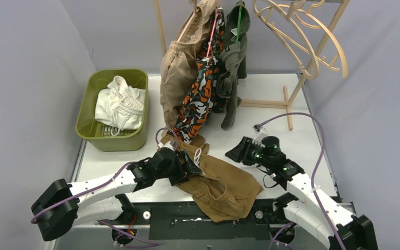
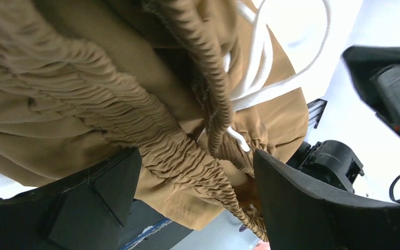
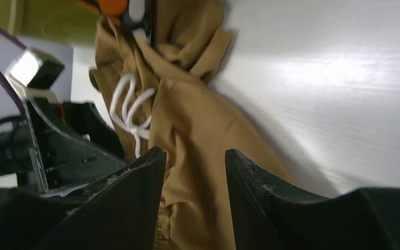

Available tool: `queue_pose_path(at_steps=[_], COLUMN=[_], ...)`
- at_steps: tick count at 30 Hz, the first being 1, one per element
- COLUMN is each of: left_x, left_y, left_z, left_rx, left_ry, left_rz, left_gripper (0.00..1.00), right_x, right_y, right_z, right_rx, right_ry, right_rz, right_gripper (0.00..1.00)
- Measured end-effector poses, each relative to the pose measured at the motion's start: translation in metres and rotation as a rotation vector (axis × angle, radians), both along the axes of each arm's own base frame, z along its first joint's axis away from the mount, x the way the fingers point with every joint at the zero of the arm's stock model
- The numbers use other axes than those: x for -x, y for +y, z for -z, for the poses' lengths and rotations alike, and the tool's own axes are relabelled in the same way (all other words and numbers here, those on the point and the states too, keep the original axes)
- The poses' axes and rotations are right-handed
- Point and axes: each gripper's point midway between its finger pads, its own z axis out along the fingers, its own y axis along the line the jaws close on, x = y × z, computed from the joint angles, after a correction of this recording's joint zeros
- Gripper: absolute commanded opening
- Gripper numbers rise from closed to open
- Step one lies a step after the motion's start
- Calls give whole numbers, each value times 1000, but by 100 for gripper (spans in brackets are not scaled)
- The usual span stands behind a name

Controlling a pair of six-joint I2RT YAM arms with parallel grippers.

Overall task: Remove the shorts from the hanger
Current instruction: Pick up the shorts from the center of the board.

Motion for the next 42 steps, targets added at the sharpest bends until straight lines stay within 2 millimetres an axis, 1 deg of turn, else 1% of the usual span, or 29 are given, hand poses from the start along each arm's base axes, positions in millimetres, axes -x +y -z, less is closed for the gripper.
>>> queue_pose_path(at_steps=[2, 4, 6, 8, 9, 11, 12, 15, 16, 18, 21, 24, 26, 28, 30, 31, 32, 34, 37, 39, 40, 41, 42], left_x=[2, 4, 7, 9, 9, 9, 9, 8, 8, 6, 0, -5, -8, -8, -9, -9, -10, -15, -23, -27, -28, -28, -28], left_y=[2, 3, 2, -1, -2, -3, -3, 3, 6, 7, 9, 8, 8, 12, 15, 16, 15, 12, 4, -1, -3, -3, -3], left_z=[5, 10, 14, 15, 15, 16, 17, 27, 31, 35, 41, 41, 42, 45, 49, 52, 53, 54, 57, 59, 60, 62, 62], left_rx=[6, 7, 9, 13, 15, 20, 22, 20, 15, 19, 2, -20, -27, -39, -51, -58, -63, -81, -117, -141, -152, -164, -176], left_ry=[10, 24, 37, 43, 43, 46, 44, 44, 45, 46, 51, 53, 45, 38, 33, 32, 27, 20, 11, 0, -6, -13, -18], left_rz=[-16, -27, -30, -30, -31, -41, -48, -79, -91, -111, -149, -174, -188, -203, -216, -220, -223, -224, -219, -205, -198, -190, -183], left_gripper=[79, 80, 80, 81, 82, 82, 82, 83, 83, 83, 81, 72, 61, 53, 52, 50, 45, 38, 24, 13, 5, 0, 0], right_x=[13, 32, 55, 75, 86, 96, 99, 103, 104, 108, 108, 103, 101, 99, 100, 102, 101, 101, 101, 101, 100, 100, 100], right_y=[16, 38, 55, 66, 72, 82, 88, 111, 118, 133, 143, 144, 143, 137, 127, 122, 119, 120, 125, 127, 128, 129, 130], right_z=[10, 28, 54, 76, 86, 99, 103, 104, 104, 105, 108, 108, 108, 107, 107, 106, 105, 103, 102, 105, 105, 105, 104], right_rx=[11, 41, 100, 164, 203, 240, 246, 234, 238, 245, 239, 218, 200, 178, 164, 156, 148, 138, 123, 125, 126, 126, 127], right_ry=[40, 99, 181, 248, 280, 311, 324, 310, 306, 298, 318, 338, 331, 301, 275, 265, 256, 241, 231, 231, 230, 227, 223], right_rz=[-64, -163, -258, -326, -360, -394, -403, -429, -438, -456, -430, -363, -331, -294, -279, -277, -275, -282, -302, -310, -313, -316, -319], right_gripper=[43, 40, 39, 30, 27, 23, 23, 21, 17, 12, 11, 11, 11, 13, 14, 14, 14, 14, 14, 15, 16, 17, 19])
